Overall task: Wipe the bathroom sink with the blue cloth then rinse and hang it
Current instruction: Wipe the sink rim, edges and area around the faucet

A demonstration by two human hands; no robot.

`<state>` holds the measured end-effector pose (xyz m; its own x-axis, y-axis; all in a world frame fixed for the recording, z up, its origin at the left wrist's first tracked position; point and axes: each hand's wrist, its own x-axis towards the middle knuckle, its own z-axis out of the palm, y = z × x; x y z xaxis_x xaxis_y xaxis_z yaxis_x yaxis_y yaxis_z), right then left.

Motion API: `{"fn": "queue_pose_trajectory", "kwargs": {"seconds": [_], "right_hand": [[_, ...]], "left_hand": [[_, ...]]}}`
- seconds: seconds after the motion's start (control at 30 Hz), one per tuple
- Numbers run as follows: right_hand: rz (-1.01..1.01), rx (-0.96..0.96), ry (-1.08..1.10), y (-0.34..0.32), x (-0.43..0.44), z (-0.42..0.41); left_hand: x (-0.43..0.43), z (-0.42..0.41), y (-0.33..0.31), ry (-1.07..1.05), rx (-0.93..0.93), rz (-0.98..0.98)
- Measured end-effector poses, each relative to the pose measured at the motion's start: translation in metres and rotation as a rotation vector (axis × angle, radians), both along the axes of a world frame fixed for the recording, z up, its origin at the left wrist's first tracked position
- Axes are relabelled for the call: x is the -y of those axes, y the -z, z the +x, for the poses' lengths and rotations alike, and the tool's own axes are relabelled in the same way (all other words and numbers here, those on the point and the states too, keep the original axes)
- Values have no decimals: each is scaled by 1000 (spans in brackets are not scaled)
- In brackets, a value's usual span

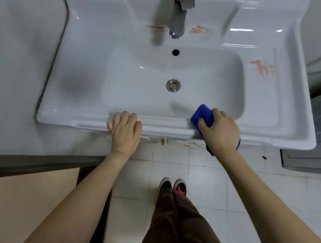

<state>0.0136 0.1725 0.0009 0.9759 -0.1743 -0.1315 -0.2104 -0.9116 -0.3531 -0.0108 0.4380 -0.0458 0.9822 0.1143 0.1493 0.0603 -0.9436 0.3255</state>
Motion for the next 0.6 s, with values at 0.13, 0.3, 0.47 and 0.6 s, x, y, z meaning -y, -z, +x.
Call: {"fn": "queue_pose_trajectory", "kwargs": {"seconds": [0.13,0.3,0.47,0.6], "right_hand": [[108,-45,-139,2,-97,8],[57,37,15,0,-27,-5],[-40,14,303,-6,48,-9],[59,8,22,2,-58,-3]], "left_hand": [[-2,1,-6,2,-56,-15],[-8,-1,-6,62,-73,-31],[-4,0,-2,26,-25,14],[-5,-1,-1,31,-3,6]]}}
